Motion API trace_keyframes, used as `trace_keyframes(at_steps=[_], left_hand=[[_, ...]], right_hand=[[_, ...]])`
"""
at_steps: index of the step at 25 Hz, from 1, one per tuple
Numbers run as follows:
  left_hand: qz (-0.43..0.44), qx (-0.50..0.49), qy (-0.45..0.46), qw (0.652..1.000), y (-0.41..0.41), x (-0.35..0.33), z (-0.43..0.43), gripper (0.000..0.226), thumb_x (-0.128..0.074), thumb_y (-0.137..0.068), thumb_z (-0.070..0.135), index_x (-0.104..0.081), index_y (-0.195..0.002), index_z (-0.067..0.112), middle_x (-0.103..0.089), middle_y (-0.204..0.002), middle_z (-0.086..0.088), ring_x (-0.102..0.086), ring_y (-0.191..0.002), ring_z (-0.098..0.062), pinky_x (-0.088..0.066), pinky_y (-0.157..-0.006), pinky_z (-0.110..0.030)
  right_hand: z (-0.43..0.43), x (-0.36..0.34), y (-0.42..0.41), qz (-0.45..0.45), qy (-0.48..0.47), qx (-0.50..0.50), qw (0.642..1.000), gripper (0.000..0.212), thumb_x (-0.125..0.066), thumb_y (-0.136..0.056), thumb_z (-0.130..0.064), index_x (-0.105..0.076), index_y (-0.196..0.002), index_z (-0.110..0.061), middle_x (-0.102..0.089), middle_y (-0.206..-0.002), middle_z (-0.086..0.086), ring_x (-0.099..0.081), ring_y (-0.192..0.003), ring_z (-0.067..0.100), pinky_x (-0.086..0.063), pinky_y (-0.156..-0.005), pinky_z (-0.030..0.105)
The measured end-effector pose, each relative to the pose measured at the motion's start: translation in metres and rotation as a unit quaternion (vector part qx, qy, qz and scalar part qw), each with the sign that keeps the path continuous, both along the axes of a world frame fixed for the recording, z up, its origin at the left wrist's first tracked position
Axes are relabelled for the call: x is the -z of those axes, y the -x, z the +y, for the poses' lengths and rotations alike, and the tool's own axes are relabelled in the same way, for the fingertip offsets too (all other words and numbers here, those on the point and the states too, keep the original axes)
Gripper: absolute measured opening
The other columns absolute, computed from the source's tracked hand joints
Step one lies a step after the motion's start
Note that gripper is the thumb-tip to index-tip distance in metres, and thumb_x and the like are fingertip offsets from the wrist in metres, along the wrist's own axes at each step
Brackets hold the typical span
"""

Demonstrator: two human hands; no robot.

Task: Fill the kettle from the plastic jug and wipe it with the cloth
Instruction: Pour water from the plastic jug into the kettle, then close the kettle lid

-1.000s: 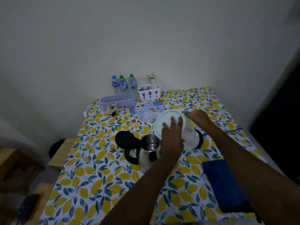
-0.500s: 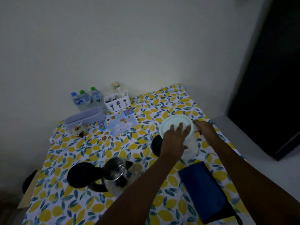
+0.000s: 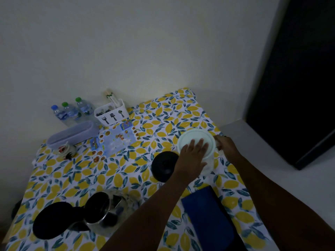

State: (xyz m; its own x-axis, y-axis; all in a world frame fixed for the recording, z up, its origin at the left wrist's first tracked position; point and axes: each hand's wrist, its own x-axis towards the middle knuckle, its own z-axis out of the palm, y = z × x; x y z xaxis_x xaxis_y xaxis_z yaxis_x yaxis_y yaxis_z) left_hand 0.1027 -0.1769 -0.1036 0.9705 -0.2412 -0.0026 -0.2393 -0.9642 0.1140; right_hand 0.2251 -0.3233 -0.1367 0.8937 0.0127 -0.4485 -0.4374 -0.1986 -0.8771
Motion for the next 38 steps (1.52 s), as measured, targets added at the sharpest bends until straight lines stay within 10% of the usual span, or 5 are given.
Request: trace_keyframes(at_steps=[10, 17, 31, 35, 38], left_hand=[[-0.039, 0.014, 0.022, 0.999, -0.006, 0.015, -0.006, 0.065, -0.063, -0.087, 0.037, -0.037, -0.143, 0.015, -0.037, -0.153, -0.006, -0.032, -0.141, -0.031, -0.036, -0.107, -0.049], [-0.071, -0.062, 0.160, 0.983, 0.069, 0.013, 0.032, 0.057, -0.049, -0.097, 0.028, -0.027, -0.148, 0.015, -0.026, -0.157, -0.002, -0.013, -0.147, -0.021, -0.016, -0.119, -0.039], [-0.208, -0.269, 0.143, 0.930, 0.312, -0.001, 0.201, 0.043, -0.047, -0.098, 0.024, -0.045, -0.139, 0.014, -0.047, -0.146, -0.006, -0.032, -0.140, -0.020, -0.038, -0.111, -0.043], [-0.260, -0.349, 0.127, 0.891, 0.345, -0.011, 0.238, 0.052, -0.054, -0.094, 0.020, -0.037, -0.142, 0.011, -0.032, -0.153, -0.011, -0.018, -0.145, -0.028, -0.025, -0.117, -0.047], [-0.217, -0.452, 0.307, 0.809, 0.356, -0.012, 0.248, 0.073, -0.054, -0.095, 0.032, -0.011, -0.151, 0.016, -0.020, -0.158, -0.011, -0.023, -0.144, -0.029, -0.034, -0.113, -0.046]], right_hand=[[-0.023, 0.013, 0.023, -0.179, 0.083, -0.046, 0.979, 0.025, -0.053, -0.094, -0.034, -0.066, -0.103, -0.015, -0.067, -0.109, 0.005, -0.060, -0.100, 0.018, -0.040, -0.082, 0.029], [-0.005, -0.002, 0.123, -0.394, 0.216, -0.138, 0.883, 0.069, -0.055, -0.088, -0.038, -0.030, -0.147, -0.015, -0.027, -0.152, -0.006, -0.014, -0.146, 0.013, -0.009, -0.117, 0.034], [0.187, 0.005, 0.303, -0.413, 0.238, -0.429, 0.767, 0.110, -0.037, -0.068, -0.086, 0.003, -0.150, -0.024, 0.004, -0.158, -0.007, 0.010, -0.146, 0.012, 0.003, -0.118, 0.043], [0.222, 0.002, 0.320, -0.377, 0.251, -0.422, 0.785, 0.114, -0.067, -0.073, -0.061, 0.002, -0.151, -0.013, 0.003, -0.160, 0.002, 0.005, -0.147, 0.018, -0.003, -0.119, 0.045], [0.230, 0.000, 0.324, -0.323, 0.233, -0.395, 0.828, 0.114, -0.078, -0.070, -0.048, -0.007, -0.151, -0.012, -0.011, -0.160, 0.009, -0.011, -0.147, 0.023, -0.018, -0.116, 0.041]])
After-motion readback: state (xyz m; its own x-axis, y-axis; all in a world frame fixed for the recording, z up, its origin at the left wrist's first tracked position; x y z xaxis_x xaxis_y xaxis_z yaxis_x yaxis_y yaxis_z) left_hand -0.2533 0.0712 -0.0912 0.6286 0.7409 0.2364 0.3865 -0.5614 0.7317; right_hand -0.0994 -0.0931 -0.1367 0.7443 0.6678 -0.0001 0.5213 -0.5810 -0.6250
